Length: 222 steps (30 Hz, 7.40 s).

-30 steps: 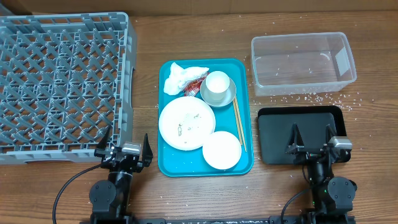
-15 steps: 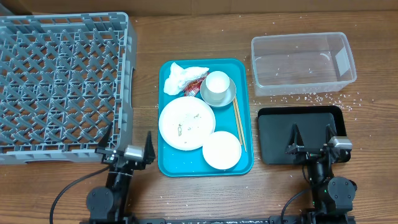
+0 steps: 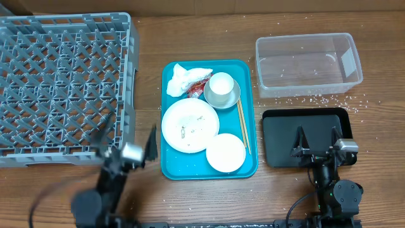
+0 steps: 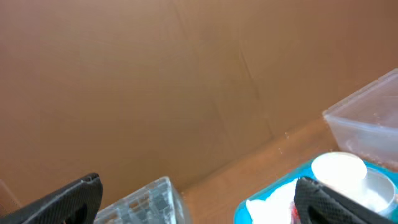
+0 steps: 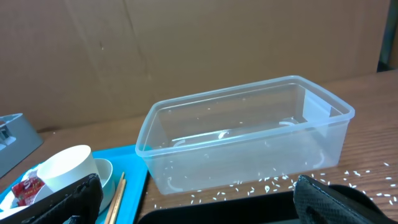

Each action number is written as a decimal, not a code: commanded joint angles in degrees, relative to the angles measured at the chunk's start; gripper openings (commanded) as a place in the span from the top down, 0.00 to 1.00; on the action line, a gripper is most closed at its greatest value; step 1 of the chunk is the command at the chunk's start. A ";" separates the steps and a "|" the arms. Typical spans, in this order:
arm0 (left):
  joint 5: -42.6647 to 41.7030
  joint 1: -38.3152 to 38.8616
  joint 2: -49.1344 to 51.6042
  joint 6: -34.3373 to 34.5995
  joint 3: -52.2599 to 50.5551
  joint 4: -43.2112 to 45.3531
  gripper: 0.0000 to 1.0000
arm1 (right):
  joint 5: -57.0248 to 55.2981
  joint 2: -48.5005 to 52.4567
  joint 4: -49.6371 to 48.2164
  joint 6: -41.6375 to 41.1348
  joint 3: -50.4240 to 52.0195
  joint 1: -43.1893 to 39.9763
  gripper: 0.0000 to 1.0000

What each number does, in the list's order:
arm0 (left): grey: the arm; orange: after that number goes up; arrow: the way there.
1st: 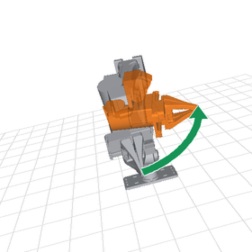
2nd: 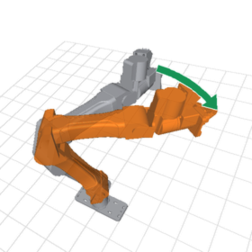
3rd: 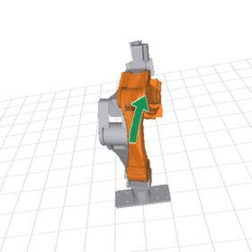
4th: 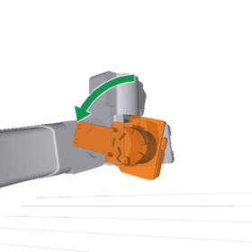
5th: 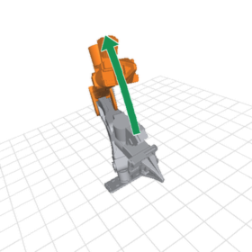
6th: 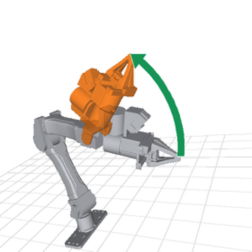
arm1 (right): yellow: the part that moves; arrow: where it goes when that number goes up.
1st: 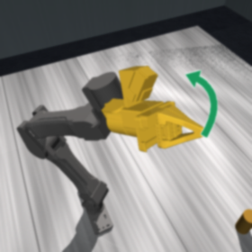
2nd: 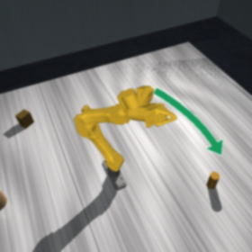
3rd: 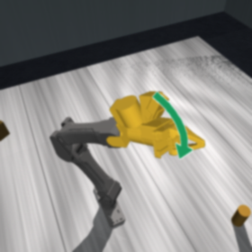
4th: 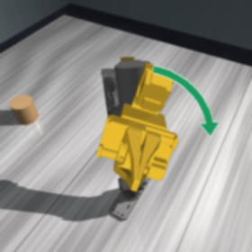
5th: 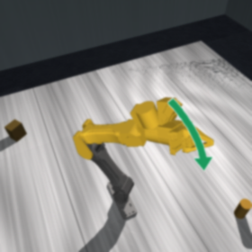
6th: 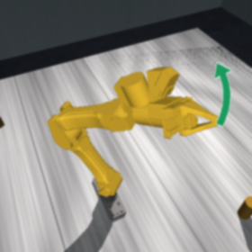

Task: Sort waste into correct bins and load items into the dishwasher
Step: 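Reach left gripper to the tissue and red wrapper, grasp them, then lift tissue and wrapper with left gripper, drop into clear bin, then return left gripper to tray, grasp remaining white tissue, then carry tissue with left gripper and release into clear bin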

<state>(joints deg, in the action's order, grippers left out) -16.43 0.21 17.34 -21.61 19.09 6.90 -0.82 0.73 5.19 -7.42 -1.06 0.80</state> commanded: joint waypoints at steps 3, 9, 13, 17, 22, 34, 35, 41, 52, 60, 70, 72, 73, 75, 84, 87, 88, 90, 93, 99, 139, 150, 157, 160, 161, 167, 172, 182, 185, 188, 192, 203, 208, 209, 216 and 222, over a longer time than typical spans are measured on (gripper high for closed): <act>-6.25 -0.59 27.06 -0.70 30.73 -23.47 0.00 | 0.09 -0.55 -0.39 0.39 0.61 0.22 0.00; -19.89 -0.48 49.20 -0.52 57.16 -42.88 0.00 | 0.09 -0.55 -0.39 0.39 0.61 0.22 0.00; -9.18 2.05 62.60 -0.50 73.29 -56.52 0.00 | 0.09 -0.55 -0.39 0.39 0.61 0.22 0.00; 1.20 6.62 73.88 -0.48 85.90 -68.26 0.00 | 0.09 -0.55 -0.39 0.39 0.61 0.22 0.00; 1.38 9.92 81.85 4.96 87.78 -69.59 0.00 | 0.09 -0.55 -0.39 0.39 0.61 0.22 0.00; 1.57 11.23 97.11 5.31 87.78 -67.69 0.34 | 0.09 -0.55 -0.39 0.39 0.61 0.22 0.00; 1.57 11.41 98.20 5.31 87.78 -67.69 0.34 | 0.09 -0.55 -0.39 0.39 0.61 0.22 0.00; 1.40 13.22 104.30 1.84 87.78 -67.47 0.40 | 0.09 -0.55 -0.39 0.39 0.61 0.22 0.00; 2.69 14.58 109.39 1.88 87.78 -63.12 0.37 | 0.09 -0.55 -0.39 0.39 0.61 0.22 0.00; 3.45 14.51 111.80 1.88 87.78 -59.76 0.39 | 0.09 -0.55 -0.39 0.39 0.61 0.22 0.00; 3.30 14.53 112.24 5.25 88.48 -59.43 0.89 | 0.09 -0.55 -0.39 0.39 0.61 0.22 0.00; 3.26 14.53 112.21 6.64 89.72 -60.37 0.96 | 0.09 -0.55 -0.39 0.39 0.61 0.22 0.00; 3.17 14.53 112.19 7.37 90.71 -61.24 0.96 | 0.09 -0.55 -0.39 0.39 0.61 0.22 0.00; 1.88 14.53 112.17 8.35 93.42 -63.71 0.96 | 0.09 -0.55 -0.39 0.39 0.61 0.22 0.00; -4.44 14.43 112.17 10.51 113.04 -77.37 0.96 | 0.09 -0.55 -0.39 0.39 0.61 0.22 0.00; -6.71 14.43 112.17 10.51 117.66 -79.30 0.96 | 0.11 -0.55 -0.39 0.39 0.61 0.22 0.00; -7.74 14.43 112.17 10.51 118.79 -79.23 0.96 | 0.09 -0.55 -0.39 0.39 0.61 0.22 0.00; -10.43 14.47 112.17 10.49 120.83 -77.70 0.96 | 0.09 -0.55 -0.39 0.39 0.61 0.22 0.00; -17.14 15.02 112.17 10.49 121.44 -71.60 0.96 | 0.11 -0.55 -0.39 0.39 0.61 0.22 0.00; -25.42 17.79 112.19 10.56 121.42 -62.31 0.96 | 0.09 -0.55 -0.39 0.39 0.61 0.22 0.00; 2.21 17.18 110.97 18.62 119.91 -54.53 0.14 | 0.09 -0.55 -0.39 0.39 0.61 0.22 0.00; 0.00 10.23 121.07 9.75 119.80 -70.97 0.24 | 0.11 -0.55 -0.39 0.39 0.61 0.22 0.00; 0.13 12.59 125.79 9.11 119.80 -71.58 0.19 | 0.09 -0.55 -0.39 0.39 0.61 0.22 0.00; 0.39 13.53 126.77 8.35 119.75 -72.24 0.21 | 0.09 -0.55 -0.37 0.39 0.61 0.22 0.00; 0.50 13.81 127.32 7.37 119.75 -72.30 0.21 | 0.09 -0.55 -0.39 0.39 0.61 0.22 0.00; 9.05 16.35 129.13 6.99 119.75 -71.63 0.24 | 0.09 -0.55 -0.39 0.39 0.61 0.22 0.00; 16.44 17.46 130.92 8.63 119.75 -70.84 0.25 | 0.09 -0.55 -0.39 0.39 0.61 0.22 0.00; 14.32 18.12 133.31 10.05 119.75 -69.66 0.36 | 0.09 -0.55 -0.39 0.39 0.61 0.22 0.00; 15.02 18.56 133.28 10.08 119.78 -69.22 0.46 | 0.09 -0.55 -0.39 0.39 0.61 0.22 0.00; 15.10 18.75 133.26 11.21 119.89 -69.20 0.67 | 0.09 -0.55 -0.39 0.39 0.61 0.22 0.00; 15.54 18.80 133.17 13.16 119.93 -68.98 0.94 | 0.09 -0.55 -0.39 0.39 0.61 0.22 0.00; 8.90 18.67 125.22 20.81 128.93 -67.71 0.96 | 0.11 -0.55 -0.39 0.39 0.61 0.22 0.00; -13.38 19.12 122.70 21.03 131.12 -58.90 0.96 | 0.09 -0.55 -0.39 0.39 0.61 0.22 0.00; -18.43 19.54 122.73 21.03 131.12 -57.24 0.96 | 0.09 -0.55 -0.39 0.39 0.61 0.22 0.00; -20.74 25.92 124.85 20.94 131.05 -55.34 0.96 | 0.09 -0.55 -0.39 0.39 0.61 0.22 0.00; -6.62 31.78 126.35 20.41 130.97 -55.23 0.96 | 0.09 -0.55 -0.39 0.39 0.61 0.22 0.00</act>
<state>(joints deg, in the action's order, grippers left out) -30.17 30.06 142.23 -1.39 150.26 -48.58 -0.82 0.62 5.17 -7.42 -1.06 0.80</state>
